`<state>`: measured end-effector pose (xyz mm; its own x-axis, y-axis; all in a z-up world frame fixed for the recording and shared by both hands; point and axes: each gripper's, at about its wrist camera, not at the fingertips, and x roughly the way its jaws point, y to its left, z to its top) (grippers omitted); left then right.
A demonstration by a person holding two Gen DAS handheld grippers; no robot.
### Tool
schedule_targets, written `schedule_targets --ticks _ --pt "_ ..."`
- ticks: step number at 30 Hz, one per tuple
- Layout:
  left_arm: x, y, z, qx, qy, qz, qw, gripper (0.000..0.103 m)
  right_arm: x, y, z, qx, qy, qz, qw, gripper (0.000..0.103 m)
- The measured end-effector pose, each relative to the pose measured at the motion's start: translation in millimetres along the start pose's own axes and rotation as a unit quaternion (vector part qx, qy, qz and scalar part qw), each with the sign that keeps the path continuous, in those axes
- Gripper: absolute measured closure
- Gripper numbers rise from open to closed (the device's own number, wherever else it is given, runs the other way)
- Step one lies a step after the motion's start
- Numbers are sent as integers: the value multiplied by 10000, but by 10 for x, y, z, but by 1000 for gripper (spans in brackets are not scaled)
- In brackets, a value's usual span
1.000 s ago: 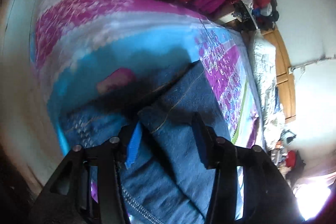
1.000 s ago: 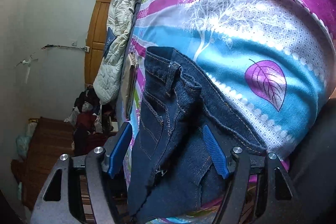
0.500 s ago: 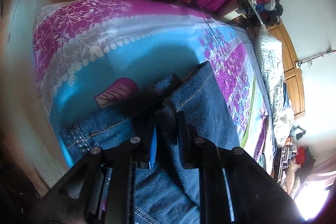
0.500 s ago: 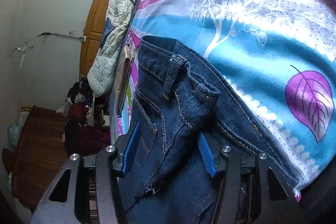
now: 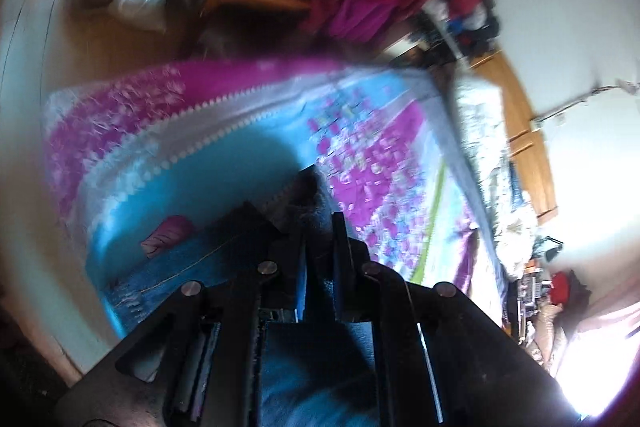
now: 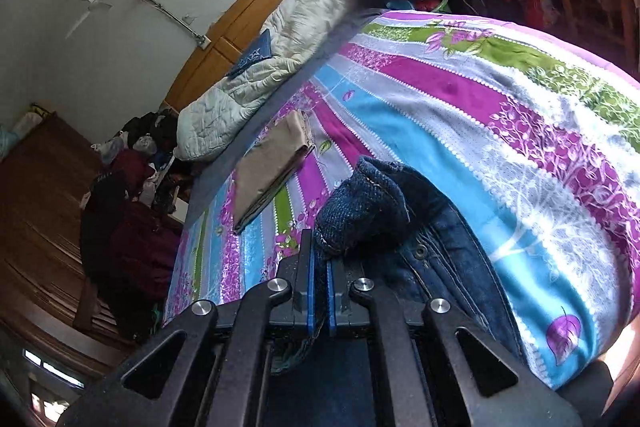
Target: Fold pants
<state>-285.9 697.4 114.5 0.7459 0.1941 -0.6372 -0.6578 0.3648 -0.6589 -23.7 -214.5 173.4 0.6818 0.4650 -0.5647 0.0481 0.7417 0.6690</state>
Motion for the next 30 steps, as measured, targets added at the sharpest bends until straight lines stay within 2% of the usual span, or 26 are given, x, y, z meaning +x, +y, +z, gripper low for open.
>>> schedule_targets --ticks 2,4,6,7,9,12,14,15,16,18,20,21,23,25,26,29,30 --pt "-114 246 -143 2 -89 93 9999 92 -53 -200 -192 0 262 -273 9993 97" --pt "53 670 -355 -191 253 561 9979 92 60 -499 -443 164 777 -698 9944 97" --pt "180 1017 -505 -717 451 534 9950 92 115 -697 -584 351 957 -813 9915 97" --pt "163 1082 -542 -841 343 406 9950 92 119 -716 -617 299 930 -852 9916 97" --pt "106 1000 -537 -605 189 453 9970 92 131 -670 -603 117 903 -897 9918 97" --pt "102 846 -468 -247 218 558 9979 92 91 -582 -553 -46 855 -877 9925 97" --pt "15 849 -435 -382 217 409 9982 92 -47 -571 -557 -28 696 -718 9950 98" --pt "-70 858 -437 -443 191 212 9986 92 -109 -604 -582 -11 631 -690 9956 99" --pt "-146 856 -466 -353 91 133 9992 92 -125 -653 -621 -47 657 -786 9947 99" --pt "-89 877 -516 21 101 427 9990 92 2 -875 -742 87 1000 -1140 9884 99" --pt "157 1033 -551 -281 450 625 9966 92 43 -978 -840 201 1102 -1218 9862 99" --pt "181 1079 -552 -452 450 582 9963 92 -14 -968 -849 234 1015 -1108 9884 98" --pt "93 1018 -521 -381 325 549 9972 92 -180 -882 -811 94 858 -874 9924 98" --pt "22 933 -486 -106 261 561 9980 92 -271 -819 -814 -180 906 -904 9916 99" --pt "25 932 -478 -75 281 590 9978 92 -304 -847 -839 -119 952 -929 9910 98" --pt "-3 1017 -471 -450 216 405 9979 92 -414 -889 -943 -46 937 -919 9913 99" --pt "-41 1000 -490 -438 144 335 9984 92 -408 -924 -985 -74 965 -950 9908 99"
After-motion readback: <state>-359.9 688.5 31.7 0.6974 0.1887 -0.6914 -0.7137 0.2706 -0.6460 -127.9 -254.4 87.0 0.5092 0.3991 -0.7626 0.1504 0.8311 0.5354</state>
